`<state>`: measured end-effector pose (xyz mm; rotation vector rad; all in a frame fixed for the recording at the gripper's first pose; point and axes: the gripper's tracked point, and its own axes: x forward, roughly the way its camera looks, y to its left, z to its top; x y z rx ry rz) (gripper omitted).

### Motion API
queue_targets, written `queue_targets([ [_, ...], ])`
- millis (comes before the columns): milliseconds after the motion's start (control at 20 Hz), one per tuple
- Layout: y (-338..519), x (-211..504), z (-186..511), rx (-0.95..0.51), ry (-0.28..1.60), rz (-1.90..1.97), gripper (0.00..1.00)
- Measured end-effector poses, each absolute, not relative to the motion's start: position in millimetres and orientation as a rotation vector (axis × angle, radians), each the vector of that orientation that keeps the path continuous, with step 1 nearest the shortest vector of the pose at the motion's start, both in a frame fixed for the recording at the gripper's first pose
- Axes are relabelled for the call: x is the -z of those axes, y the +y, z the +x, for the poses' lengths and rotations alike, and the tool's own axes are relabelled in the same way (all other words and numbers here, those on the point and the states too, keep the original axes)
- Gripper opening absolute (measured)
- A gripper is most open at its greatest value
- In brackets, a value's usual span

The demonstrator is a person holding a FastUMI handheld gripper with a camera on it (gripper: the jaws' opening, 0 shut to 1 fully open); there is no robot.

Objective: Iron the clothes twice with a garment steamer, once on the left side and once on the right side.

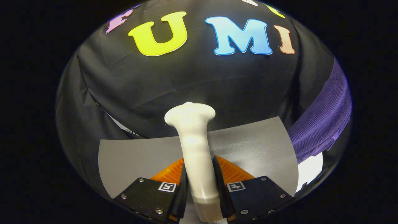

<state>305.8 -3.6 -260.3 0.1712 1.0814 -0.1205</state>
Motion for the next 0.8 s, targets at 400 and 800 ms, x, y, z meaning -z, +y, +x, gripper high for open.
queue_targets([
  [400,1.0,257.9,303.0,0.164,0.943,-0.009,0.33],
  [800,1.0,234.2,267.4,0.214,0.826,-0.047,0.33],
])
